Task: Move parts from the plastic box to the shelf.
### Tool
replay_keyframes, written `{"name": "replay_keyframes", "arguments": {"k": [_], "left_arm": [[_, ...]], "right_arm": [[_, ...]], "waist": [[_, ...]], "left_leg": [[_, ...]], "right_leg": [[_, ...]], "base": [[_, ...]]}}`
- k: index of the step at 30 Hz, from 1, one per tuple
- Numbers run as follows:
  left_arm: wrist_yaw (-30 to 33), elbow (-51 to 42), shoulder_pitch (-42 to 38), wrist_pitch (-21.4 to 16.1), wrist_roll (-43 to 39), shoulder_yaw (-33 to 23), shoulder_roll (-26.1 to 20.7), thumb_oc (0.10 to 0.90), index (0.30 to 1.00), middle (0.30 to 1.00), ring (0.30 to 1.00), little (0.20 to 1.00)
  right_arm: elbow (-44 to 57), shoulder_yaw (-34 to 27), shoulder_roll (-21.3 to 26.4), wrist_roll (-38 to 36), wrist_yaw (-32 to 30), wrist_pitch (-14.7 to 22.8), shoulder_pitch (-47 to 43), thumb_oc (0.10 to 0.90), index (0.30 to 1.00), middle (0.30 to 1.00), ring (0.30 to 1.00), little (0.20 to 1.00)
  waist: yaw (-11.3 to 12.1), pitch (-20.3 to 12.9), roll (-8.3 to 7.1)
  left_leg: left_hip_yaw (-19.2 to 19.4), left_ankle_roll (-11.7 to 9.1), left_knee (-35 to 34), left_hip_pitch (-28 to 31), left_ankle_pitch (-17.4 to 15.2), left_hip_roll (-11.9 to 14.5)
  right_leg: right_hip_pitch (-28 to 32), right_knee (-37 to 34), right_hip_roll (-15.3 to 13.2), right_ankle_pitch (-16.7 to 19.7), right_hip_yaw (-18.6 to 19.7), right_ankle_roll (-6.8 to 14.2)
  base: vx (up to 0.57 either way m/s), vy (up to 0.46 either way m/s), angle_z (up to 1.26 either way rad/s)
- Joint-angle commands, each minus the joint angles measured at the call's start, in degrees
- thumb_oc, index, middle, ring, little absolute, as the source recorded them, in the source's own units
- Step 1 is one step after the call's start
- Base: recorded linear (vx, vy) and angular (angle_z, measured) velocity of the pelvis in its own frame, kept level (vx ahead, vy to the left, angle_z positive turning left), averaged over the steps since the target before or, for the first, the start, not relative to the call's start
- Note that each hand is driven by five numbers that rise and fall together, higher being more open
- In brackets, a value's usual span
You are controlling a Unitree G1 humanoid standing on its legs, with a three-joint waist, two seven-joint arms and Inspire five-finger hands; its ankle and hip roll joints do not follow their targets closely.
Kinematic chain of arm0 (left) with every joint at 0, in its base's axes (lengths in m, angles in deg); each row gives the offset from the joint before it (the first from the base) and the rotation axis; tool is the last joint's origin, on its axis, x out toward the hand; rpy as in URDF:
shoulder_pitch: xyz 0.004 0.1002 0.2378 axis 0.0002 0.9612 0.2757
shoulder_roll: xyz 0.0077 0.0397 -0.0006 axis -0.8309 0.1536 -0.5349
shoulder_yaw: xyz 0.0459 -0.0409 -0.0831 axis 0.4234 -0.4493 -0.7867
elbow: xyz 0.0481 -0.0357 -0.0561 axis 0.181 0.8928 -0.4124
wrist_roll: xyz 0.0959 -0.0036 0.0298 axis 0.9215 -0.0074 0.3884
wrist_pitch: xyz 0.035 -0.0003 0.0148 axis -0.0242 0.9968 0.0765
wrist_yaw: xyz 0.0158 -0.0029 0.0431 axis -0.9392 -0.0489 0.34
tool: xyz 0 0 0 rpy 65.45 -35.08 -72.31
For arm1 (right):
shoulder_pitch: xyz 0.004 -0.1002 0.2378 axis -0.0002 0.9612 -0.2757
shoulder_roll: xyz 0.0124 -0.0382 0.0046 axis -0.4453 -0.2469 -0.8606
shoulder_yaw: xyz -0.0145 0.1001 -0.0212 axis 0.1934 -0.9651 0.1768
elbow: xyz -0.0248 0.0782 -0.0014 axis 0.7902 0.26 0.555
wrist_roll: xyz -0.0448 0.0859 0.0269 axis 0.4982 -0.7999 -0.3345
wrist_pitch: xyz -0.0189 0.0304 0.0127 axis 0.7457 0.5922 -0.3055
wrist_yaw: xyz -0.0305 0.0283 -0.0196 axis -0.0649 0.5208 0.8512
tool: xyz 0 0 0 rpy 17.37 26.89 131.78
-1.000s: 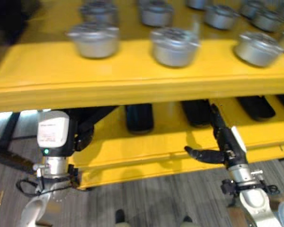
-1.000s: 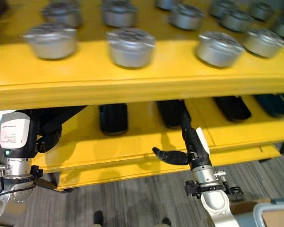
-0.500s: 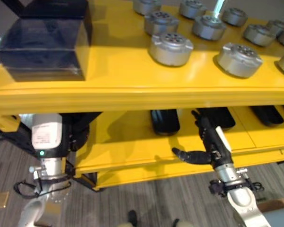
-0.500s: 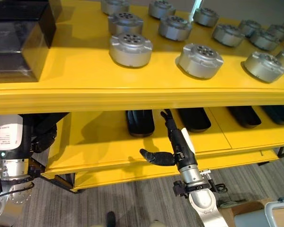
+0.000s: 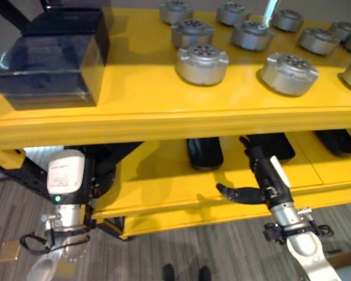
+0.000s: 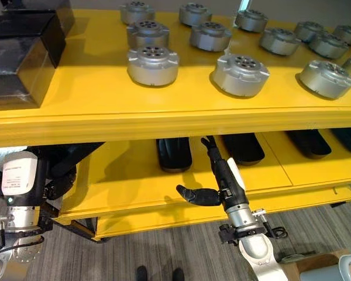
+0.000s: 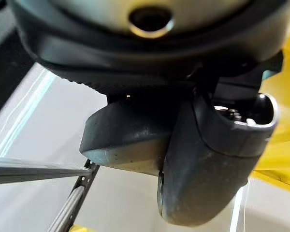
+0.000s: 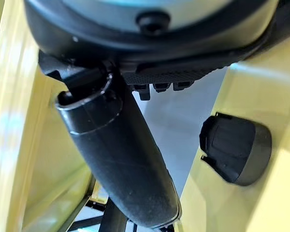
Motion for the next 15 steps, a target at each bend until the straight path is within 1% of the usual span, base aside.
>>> {"name": "replay_keyframes", "arguments": {"k": [1,6,9,10,11,12,13,14,15], "left_arm": [[3.16,-4.90,-6.04,-3.28,-2.06,-2.10,-0.79,0.400,0.300,0.300,0.300,0.300],[2.12,-5.05,-5.37,-3.86,-3.48,-1.68,-0.15,0.400,0.300,0.300,0.300,0.300],[1.80,-4.84,-5.70,-3.83,-4.88,-1.48,0.84,0.400,0.300,0.300,0.300,0.300],[1.75,-4.45,-5.97,-3.88,-5.74,-1.28,1.29,0.400,0.300,0.300,0.300,0.300],[1.75,-4.38,-6.12,-3.89,-5.79,-1.25,1.32,0.400,0.300,0.300,0.300,0.300],[1.51,-3.95,-7.06,-3.98,-6.49,-0.76,1.63,0.400,0.300,0.300,0.300,0.300],[1.76,-3.25,-7.23,-4.22,-7.19,-0.46,2.06,0.400,0.300,0.300,0.300,0.300],[1.82,-3.16,-7.20,-4.26,-7.19,-0.47,2.06,0.400,0.300,0.300,0.300,0.300],[1.92,-2.71,-7.26,-4.18,-7.61,-0.22,2.44,0.400,0.300,0.300,0.300,0.300]], "right_arm": [[3.93,-2.35,1.86,-1.20,-0.27,5.68,-3.99,0.900,1.000,1.000,1.000,1.000],[4.73,-2.32,2.57,-1.32,-0.07,5.94,-4.58,0.900,1.000,1.000,1.000,1.000],[5.13,-2.01,3.42,-1.23,-0.24,6.39,-5.76,0.900,1.000,1.000,1.000,1.000],[5.39,-2.03,3.71,-1.19,-0.43,6.52,-5.99,0.900,1.000,1.000,1.000,1.000],[5.36,-2.08,3.76,-1.20,-0.45,6.54,-6.06,0.900,1.000,1.000,1.000,1.000],[5.42,-2.40,4.30,-0.89,-1.25,6.72,-6.40,0.900,1.000,1.000,1.000,1.000],[5.34,-2.02,4.39,-1.33,-1.65,6.69,-6.51,0.900,1.000,1.000,1.000,1.000],[5.34,-1.96,4.42,-1.36,-1.66,6.70,-6.51,0.900,1.000,1.000,1.000,1.000],[5.49,-1.81,4.50,-1.58,-1.59,6.71,-6.33,0.900,1.000,1.000,1.000,1.000]], "waist": [[-0.57,-7.04,-0.02],[-0.49,-6.14,0.41],[-0.09,-3.92,0.66],[0.07,-3.19,0.71],[-0.08,-3.17,0.78],[-0.88,-2.38,0.47],[-1.80,-2.50,0.21],[-1.71,-2.50,0.28],[-2.03,-2.72,0.31]], "left_leg": [[0.40,-1.72,0.82,1.60,-4.78,2.23],[-0.98,-2.82,1.82,0.33,-3.76,2.98],[-2.11,-3.54,7.60,-3.20,-4.15,2.38],[-2.56,-4.12,8.90,-4.26,-4.16,2.15],[-2.74,-4.15,9.39,-4.65,-4.31,2.14],[-1.40,-5.23,10.64,-5.91,-3.91,4.63],[0.24,-5.87,10.07,-5.02,-3.03,9.09],[0.37,-6.01,9.73,-4.74,-2.94,9.25],[1.43,-6.40,8.80,-3.66,-1.64,11.62]], "right_leg": [[-1.75,4.40,-0.64,-3.21,0.71,1.93],[-1.54,4.03,0.02,-3.55,-0.30,1.05],[-2.08,4.74,-0.39,-3.59,-1.23,0.23],[-2.47,5.02,-0.53,-3.60,-1.53,0.11],[-2.60,5.13,-0.54,-3.66,-1.70,0.10],[-3.55,5.87,-1.24,-3.48,-2.54,-0.11],[-4.38,6.85,-1.73,-3.67,-2.87,-0.27],[-4.41,7.01,-1.57,-3.77,-2.76,-0.37],[-4.76,7.64,-1.71,-4.16,-2.97,-0.50]], "base": [[-0.03,-0.143,0.05],[-0.04,-0.135,0.10],[-0.12,-0.105,0.22],[-0.11,-0.052,0.28],[-0.13,-0.033,0.29],[-0.11,-0.003,0.33],[-0.10,-0.010,0.35],[-0.03,0.019,0.38],[0.00,0.034,0.37]]}}
